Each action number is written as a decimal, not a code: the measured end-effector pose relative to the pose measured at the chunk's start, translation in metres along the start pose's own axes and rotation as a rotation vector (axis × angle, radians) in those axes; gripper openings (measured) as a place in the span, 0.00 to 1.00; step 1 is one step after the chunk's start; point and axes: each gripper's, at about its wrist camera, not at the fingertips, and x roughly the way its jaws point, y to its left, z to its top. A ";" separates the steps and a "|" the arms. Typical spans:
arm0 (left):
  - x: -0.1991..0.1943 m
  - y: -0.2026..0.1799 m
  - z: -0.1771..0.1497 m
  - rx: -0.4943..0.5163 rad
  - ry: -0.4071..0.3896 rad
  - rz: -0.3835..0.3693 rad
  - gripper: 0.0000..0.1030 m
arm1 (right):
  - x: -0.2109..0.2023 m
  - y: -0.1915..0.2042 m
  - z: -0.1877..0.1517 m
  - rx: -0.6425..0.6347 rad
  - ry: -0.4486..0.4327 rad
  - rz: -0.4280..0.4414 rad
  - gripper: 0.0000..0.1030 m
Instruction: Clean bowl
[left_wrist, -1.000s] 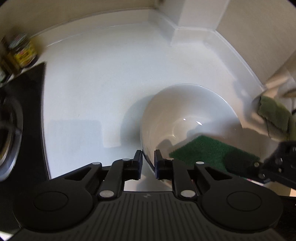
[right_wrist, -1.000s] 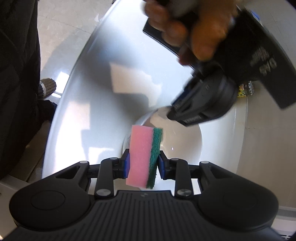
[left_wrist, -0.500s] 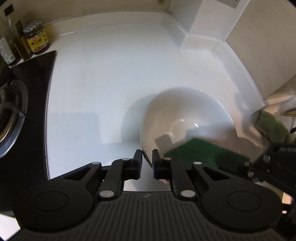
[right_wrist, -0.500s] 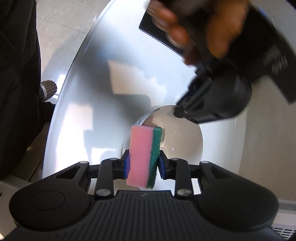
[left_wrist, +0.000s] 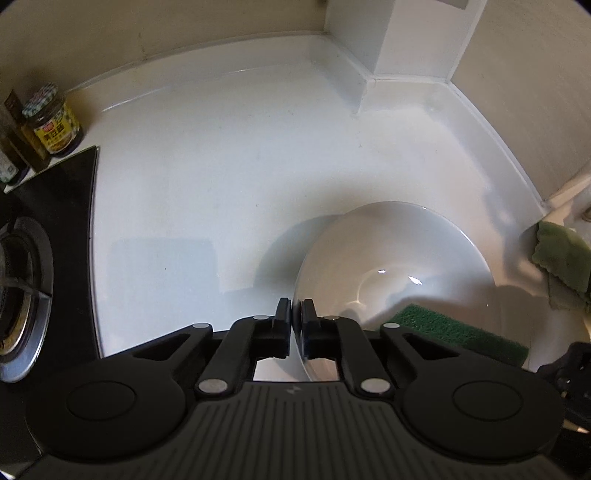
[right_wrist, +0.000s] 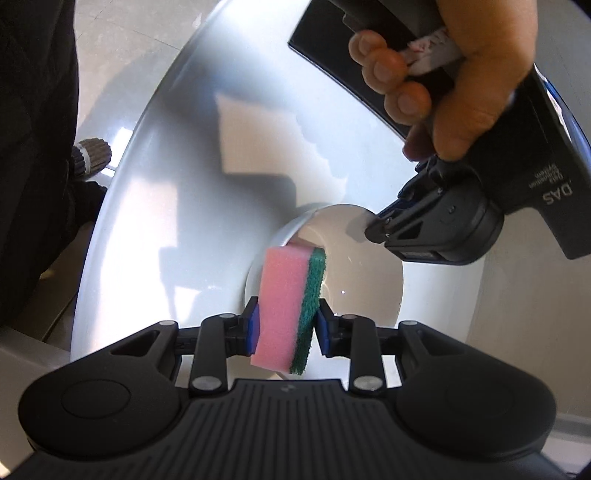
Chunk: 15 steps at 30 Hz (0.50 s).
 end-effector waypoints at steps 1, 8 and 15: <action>-0.004 0.001 -0.005 -0.016 -0.002 -0.004 0.07 | 0.000 0.000 -0.001 0.003 -0.001 0.001 0.26; -0.021 0.001 -0.042 -0.102 -0.022 -0.031 0.10 | 0.002 0.001 -0.004 0.020 -0.007 -0.001 0.26; -0.009 -0.008 -0.032 0.010 -0.012 0.008 0.13 | 0.002 0.001 0.002 0.027 -0.017 0.002 0.26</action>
